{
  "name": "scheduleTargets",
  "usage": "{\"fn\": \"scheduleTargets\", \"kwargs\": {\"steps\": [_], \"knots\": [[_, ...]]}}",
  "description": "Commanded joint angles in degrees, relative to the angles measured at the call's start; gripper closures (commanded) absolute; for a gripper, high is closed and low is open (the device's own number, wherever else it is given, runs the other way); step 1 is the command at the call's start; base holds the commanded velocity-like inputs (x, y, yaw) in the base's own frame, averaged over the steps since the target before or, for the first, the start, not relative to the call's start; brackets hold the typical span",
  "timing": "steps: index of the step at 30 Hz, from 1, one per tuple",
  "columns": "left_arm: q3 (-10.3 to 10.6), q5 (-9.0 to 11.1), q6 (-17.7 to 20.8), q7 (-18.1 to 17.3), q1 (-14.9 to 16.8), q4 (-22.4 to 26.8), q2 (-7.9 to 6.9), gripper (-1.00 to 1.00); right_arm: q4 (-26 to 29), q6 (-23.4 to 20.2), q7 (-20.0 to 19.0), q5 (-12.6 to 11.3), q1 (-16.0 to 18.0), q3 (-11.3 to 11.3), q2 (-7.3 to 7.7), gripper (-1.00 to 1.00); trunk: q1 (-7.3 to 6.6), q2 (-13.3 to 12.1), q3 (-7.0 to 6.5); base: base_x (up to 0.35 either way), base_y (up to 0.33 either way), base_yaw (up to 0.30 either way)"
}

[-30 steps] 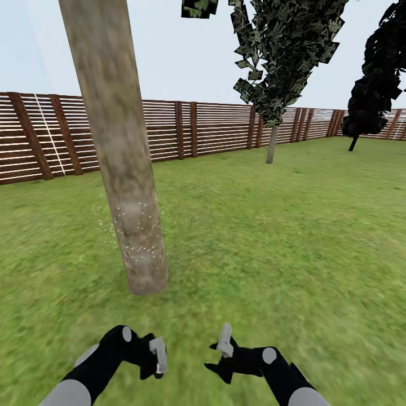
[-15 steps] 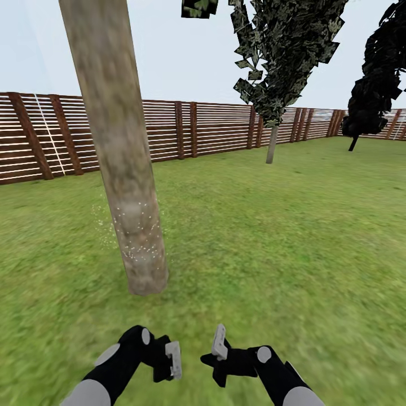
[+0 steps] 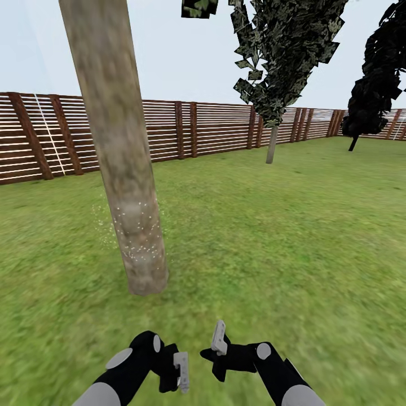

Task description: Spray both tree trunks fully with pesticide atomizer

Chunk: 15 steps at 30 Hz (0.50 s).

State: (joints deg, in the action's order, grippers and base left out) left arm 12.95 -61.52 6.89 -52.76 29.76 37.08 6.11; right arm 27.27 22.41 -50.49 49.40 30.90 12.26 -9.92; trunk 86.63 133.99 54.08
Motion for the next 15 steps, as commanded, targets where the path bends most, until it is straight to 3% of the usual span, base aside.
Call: {"fn": "scheduleTargets", "kwargs": {"steps": [1,8,15], "knots": [[0.08,0.05,0.76,-0.26,0.03,0.1,0.1,1.0,0.06,0.21,-0.32,0.44,0.03,0.49,-0.08,1.0,-0.01,0.03,0.06,0.0,0.0,0.0],[0.07,0.92,1.2,2.53,0.04,0.16,0.94,1.0,-0.01,0.22,-0.32,0.36,0.03,0.49,-0.08,1.0,-0.01,0.03,0.06,0.0,0.0,0.0],[-0.11,0.95,1.11,2.84,0.03,0.1,1.71,1.0,-0.02,0.18,-0.32,0.35,0.03,0.49,-0.08,1.0,-0.01,0.03,0.06,0.0,0.0,0.0]]}}
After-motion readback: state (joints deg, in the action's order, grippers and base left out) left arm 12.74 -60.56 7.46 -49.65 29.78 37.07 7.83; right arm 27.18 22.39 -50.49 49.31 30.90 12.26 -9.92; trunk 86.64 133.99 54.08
